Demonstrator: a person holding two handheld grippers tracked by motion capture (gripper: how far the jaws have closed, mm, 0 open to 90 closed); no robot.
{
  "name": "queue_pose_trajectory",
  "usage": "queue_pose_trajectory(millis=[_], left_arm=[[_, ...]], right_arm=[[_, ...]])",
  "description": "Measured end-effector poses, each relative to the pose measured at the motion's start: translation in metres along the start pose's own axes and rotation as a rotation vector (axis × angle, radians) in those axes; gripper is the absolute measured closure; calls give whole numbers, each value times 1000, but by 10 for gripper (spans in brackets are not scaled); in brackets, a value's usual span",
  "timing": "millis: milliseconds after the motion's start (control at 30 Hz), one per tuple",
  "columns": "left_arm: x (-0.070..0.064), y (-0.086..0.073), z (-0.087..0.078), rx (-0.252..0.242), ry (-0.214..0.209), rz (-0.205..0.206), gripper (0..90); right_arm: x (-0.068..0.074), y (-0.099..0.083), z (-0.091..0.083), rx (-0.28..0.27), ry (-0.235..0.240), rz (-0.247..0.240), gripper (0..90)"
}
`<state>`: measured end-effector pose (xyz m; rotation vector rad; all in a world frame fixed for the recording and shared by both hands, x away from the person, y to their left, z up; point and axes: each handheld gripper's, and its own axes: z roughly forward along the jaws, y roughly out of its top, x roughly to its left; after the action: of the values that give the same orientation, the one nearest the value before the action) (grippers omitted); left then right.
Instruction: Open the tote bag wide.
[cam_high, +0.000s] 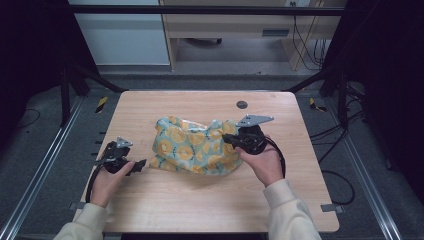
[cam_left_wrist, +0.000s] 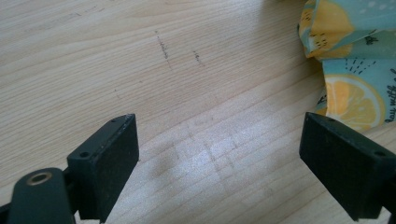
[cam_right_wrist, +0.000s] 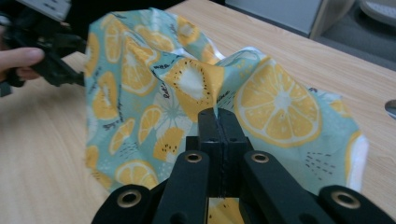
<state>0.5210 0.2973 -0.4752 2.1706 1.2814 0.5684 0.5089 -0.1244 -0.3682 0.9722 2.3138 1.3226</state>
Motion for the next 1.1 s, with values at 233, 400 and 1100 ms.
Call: queue_pose_trajectory(millis=[233, 400, 1100], left_arm=[[0, 0, 0, 1, 2, 0, 118], [0, 0, 0, 0, 3, -2, 118], [-6, 14, -16, -60, -29, 26, 195]], right_arm=[[14, -12, -19, -71, 49, -1, 900], [19, -25, -24, -85, 80, 16, 900], [38, -75, -14, 35, 154, 16, 900]])
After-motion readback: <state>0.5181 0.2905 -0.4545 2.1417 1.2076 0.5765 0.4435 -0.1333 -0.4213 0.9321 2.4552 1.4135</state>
